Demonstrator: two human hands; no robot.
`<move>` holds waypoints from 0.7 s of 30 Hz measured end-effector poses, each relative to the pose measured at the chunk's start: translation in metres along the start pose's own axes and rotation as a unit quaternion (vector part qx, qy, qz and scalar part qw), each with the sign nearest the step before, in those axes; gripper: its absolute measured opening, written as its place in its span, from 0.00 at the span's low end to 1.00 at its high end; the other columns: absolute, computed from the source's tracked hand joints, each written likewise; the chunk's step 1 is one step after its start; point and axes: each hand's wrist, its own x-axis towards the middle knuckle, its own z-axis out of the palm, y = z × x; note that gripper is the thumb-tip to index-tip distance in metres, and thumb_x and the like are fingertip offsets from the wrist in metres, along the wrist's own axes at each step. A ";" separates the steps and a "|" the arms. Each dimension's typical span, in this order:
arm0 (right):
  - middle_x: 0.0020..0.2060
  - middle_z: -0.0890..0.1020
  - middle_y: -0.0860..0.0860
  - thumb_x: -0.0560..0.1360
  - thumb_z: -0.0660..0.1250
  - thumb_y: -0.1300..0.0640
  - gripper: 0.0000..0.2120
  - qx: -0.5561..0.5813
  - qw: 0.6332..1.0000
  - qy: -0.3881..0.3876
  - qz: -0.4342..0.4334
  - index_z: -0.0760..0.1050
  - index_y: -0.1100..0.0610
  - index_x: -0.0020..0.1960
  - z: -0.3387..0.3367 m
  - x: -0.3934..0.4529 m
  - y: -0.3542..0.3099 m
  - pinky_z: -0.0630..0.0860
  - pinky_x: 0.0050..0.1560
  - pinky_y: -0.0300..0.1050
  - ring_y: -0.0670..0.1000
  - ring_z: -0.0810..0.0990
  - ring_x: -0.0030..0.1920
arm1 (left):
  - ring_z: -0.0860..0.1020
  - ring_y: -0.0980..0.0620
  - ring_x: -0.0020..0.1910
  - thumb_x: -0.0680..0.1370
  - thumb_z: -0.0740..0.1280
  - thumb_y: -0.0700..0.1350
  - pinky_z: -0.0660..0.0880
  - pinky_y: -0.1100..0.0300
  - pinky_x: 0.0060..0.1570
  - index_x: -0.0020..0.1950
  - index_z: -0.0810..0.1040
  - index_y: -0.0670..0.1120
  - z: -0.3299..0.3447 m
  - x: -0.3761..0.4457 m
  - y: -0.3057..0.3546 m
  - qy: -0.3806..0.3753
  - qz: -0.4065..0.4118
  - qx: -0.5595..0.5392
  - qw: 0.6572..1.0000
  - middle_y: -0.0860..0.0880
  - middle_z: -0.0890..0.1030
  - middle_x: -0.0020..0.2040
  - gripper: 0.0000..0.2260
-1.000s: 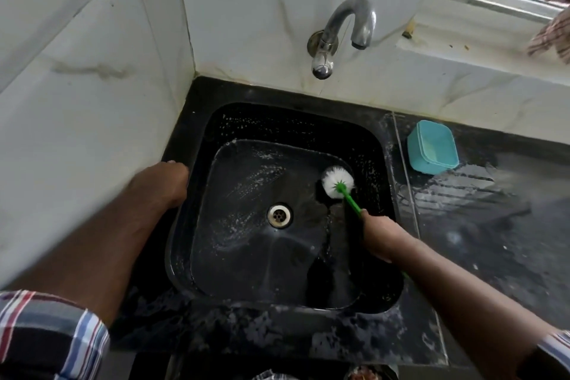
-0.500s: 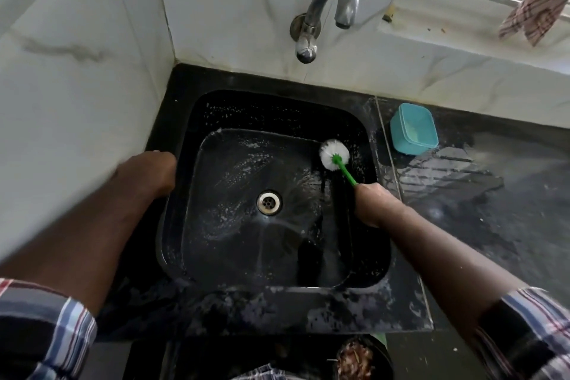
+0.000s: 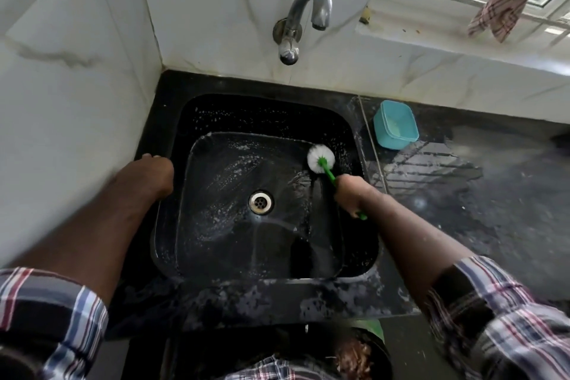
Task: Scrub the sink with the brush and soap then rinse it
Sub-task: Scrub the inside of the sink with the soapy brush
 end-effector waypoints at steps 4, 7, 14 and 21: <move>0.51 0.84 0.57 0.74 0.63 0.65 0.18 0.021 0.997 -0.045 -0.052 0.75 0.61 0.64 0.034 -0.061 0.008 0.82 0.47 0.45 0.55 0.85 0.49 | 0.71 0.39 0.69 0.77 0.63 0.38 0.71 0.47 0.66 0.73 0.66 0.36 0.001 -0.002 -0.006 0.018 0.007 -0.019 1.000 0.37 0.67 0.72 0.25; 0.53 0.84 0.55 0.74 0.57 0.65 0.26 0.029 0.986 -0.143 -0.080 0.71 0.51 0.70 0.047 -0.132 0.029 0.73 0.26 0.28 0.40 0.78 0.29 | 0.71 0.38 0.69 0.77 0.63 0.38 0.70 0.47 0.66 0.73 0.65 0.36 0.001 -0.004 -0.004 0.023 0.009 -0.020 1.000 0.36 0.66 0.73 0.25; 0.53 0.84 0.57 0.75 0.62 0.66 0.19 -0.008 0.998 -0.004 -0.060 0.75 0.60 0.65 0.019 -0.034 -0.003 0.80 0.47 0.45 0.57 0.84 0.51 | 0.70 0.39 0.71 0.77 0.63 0.38 0.69 0.48 0.67 0.75 0.62 0.35 -0.002 -0.008 -0.001 0.017 0.010 -0.003 1.000 0.36 0.63 0.75 0.26; 0.54 0.82 0.55 0.77 0.59 0.64 0.24 -0.022 0.990 -0.031 -0.137 0.67 0.57 0.72 0.045 -0.070 -0.019 0.79 0.48 0.44 0.57 0.83 0.52 | 0.69 0.38 0.71 0.77 0.64 0.38 0.68 0.47 0.67 0.76 0.60 0.36 0.001 -0.004 -0.004 0.007 0.000 -0.012 1.000 0.36 0.61 0.76 0.28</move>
